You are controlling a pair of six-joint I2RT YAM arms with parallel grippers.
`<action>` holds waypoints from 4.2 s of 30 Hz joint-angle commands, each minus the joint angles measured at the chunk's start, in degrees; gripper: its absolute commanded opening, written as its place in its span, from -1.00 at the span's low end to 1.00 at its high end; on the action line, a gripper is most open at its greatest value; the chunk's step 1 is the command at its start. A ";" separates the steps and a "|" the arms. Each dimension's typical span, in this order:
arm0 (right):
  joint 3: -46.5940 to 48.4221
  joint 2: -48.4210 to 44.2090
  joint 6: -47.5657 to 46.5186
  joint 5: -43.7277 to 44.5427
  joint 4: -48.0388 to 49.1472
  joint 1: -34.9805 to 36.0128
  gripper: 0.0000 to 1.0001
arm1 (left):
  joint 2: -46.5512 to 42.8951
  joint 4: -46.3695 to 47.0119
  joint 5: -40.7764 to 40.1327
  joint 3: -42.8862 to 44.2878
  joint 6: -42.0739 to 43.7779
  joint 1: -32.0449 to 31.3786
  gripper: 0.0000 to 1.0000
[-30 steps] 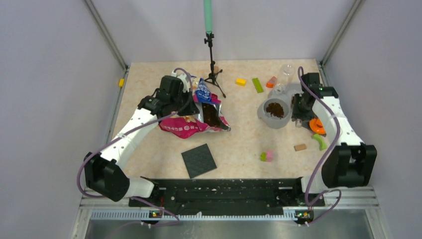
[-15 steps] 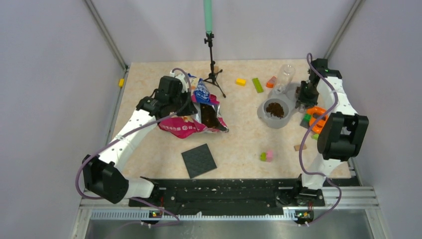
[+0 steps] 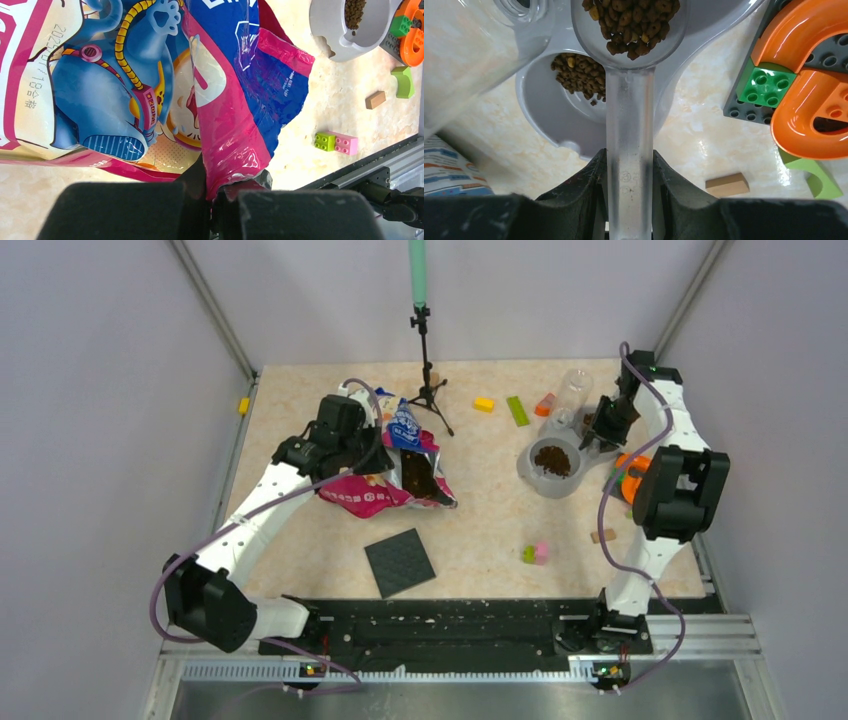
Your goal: Serve the pet food
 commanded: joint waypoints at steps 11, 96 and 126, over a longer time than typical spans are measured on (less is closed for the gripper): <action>12.50 6.79 12.88 -10.37 -8.86 -2.81 -1.00 | -1.97 3.30 -4.47 1.63 1.37 1.09 -1.00; -29.55 -55.14 8.29 -5.79 -1.22 9.87 -1.00 | 2.09 3.31 -3.64 8.06 6.44 1.28 -1.00; -7.75 -23.38 -1.31 2.41 -0.98 60.89 -1.00 | -2.57 2.32 -1.44 2.85 8.40 3.12 -1.00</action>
